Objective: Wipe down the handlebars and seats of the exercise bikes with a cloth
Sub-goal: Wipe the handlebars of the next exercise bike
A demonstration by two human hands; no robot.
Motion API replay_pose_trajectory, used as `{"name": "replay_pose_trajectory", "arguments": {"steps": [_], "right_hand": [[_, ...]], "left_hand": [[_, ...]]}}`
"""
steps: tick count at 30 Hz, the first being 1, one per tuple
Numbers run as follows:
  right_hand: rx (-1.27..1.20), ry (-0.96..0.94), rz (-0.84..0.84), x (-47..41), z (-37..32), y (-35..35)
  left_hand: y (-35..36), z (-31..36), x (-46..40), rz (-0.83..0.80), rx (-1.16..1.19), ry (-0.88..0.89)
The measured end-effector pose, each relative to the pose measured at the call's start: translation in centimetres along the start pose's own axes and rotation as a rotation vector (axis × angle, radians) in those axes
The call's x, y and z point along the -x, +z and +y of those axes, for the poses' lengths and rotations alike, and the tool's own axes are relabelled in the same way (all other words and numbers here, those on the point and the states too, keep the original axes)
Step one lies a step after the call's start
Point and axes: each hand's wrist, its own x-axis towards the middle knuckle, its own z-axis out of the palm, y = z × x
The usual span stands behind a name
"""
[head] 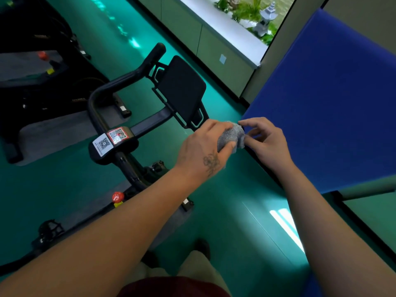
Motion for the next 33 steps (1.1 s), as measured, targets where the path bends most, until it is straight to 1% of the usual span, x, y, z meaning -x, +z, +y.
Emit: {"name": "replay_pose_trajectory", "arguments": {"steps": [7, 17, 20, 26, 33], "right_hand": [[-0.067, -0.065, -0.099, -0.9, 1.2, -0.9], [-0.166, -0.251, -0.249, -3.8, 3.6, -1.8], [-0.205, -0.287, -0.299, -4.6, 4.3, -1.9], [-0.201, -0.320, -0.384, -5.6, 5.1, -2.2], [-0.232, -0.295, -0.383, -5.4, 5.2, -1.8]], "left_hand": [[1.2, 0.2, -0.1, 0.069, -0.092, 0.010], [4.6, 1.6, 0.4, 0.238, -0.226, -0.172], [5.2, 1.8, 0.4, 0.274, -0.236, -0.191], [5.6, 1.6, 0.6, 0.285, -0.199, -0.196], [4.9, 0.7, 2.5, 0.258, -0.159, -0.217]]}}
